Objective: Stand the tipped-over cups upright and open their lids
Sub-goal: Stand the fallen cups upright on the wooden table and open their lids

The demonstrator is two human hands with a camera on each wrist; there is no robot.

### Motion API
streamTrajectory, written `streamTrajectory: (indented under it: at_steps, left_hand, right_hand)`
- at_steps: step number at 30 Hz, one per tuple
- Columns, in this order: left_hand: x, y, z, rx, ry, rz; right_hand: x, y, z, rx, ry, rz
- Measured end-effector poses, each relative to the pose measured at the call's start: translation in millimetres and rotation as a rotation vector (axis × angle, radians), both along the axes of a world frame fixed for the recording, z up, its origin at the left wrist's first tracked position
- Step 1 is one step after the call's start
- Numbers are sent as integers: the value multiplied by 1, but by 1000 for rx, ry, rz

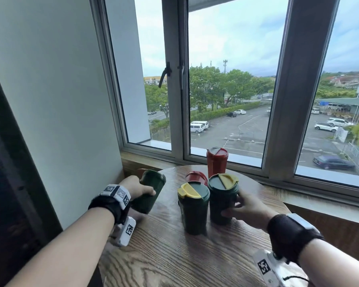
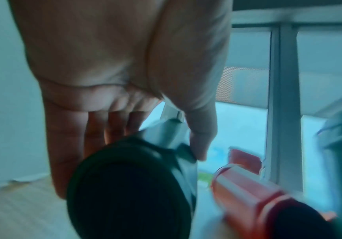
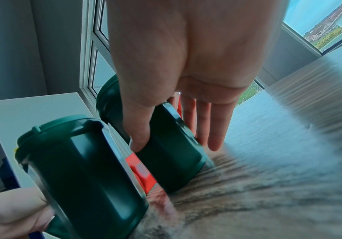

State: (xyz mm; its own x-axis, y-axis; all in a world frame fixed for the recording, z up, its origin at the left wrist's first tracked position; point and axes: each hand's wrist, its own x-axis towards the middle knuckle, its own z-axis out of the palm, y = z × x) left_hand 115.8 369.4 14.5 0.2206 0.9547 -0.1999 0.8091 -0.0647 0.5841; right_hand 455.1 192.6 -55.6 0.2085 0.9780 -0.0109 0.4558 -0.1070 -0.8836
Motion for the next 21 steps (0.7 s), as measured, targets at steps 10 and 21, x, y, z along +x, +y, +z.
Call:
streamTrajectory:
  at_steps: [10,21]
  left_hand:
    - [9,-47,-20,107,-471,-74]
    - [2,-62,-34,161,-346,-11]
  right_hand:
    - [-2,-3,7,-2,43,18]
    - [36,-5,41,-201,-110,93]
